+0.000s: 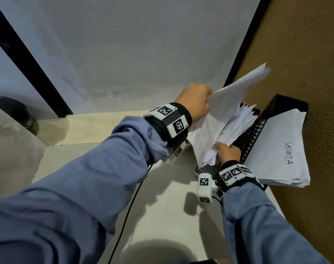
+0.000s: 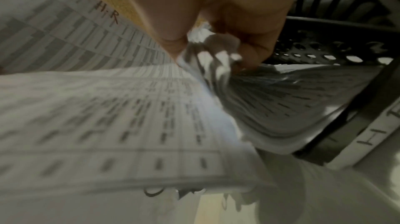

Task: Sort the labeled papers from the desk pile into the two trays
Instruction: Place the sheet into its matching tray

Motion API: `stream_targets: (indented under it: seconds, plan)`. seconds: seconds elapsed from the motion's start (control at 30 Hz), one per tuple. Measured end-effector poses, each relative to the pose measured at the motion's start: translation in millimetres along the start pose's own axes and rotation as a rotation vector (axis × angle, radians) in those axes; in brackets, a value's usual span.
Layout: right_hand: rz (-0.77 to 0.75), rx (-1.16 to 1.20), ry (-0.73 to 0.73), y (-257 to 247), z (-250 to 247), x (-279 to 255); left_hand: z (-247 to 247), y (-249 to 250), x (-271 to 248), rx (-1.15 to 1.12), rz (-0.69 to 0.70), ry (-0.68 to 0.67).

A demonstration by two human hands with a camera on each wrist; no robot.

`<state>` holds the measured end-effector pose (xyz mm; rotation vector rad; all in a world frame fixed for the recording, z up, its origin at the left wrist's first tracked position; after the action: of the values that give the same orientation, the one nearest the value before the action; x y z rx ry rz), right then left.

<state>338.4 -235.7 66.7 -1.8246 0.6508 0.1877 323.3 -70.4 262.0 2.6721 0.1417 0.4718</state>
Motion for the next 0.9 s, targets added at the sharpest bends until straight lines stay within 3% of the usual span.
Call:
stream_targets:
  seconds: [0.33, 0.63, 0.77, 0.9]
  plan:
    - [-0.35, -0.13, -0.02, -55, -14, 5, 21, 28, 26, 0.049, 0.004, 0.004]
    - [-0.566, -0.372, -0.005, -105, -29, 0, 60, 47, 36, -0.032, -0.11, -0.01]
    - [-0.572, -0.524, 0.01, -88, -26, 2, 96, 33, 24, -0.038, -0.152, -0.134]
    - [-0.503, -0.602, -0.111, -59, -8, 5, 143, 7, -6, -0.141, -0.28, -0.301]
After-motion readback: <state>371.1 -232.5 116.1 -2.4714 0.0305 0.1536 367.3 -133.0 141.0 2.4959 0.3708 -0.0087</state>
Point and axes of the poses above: each hand's wrist, its own x-axis towards the middle knuckle, its own z-axis out of the palm, y = z × x, the point moved 8 cm from there along x, towards the middle knuckle, and after that the axes turned 12 degrees about y, right-handed, at the moved point
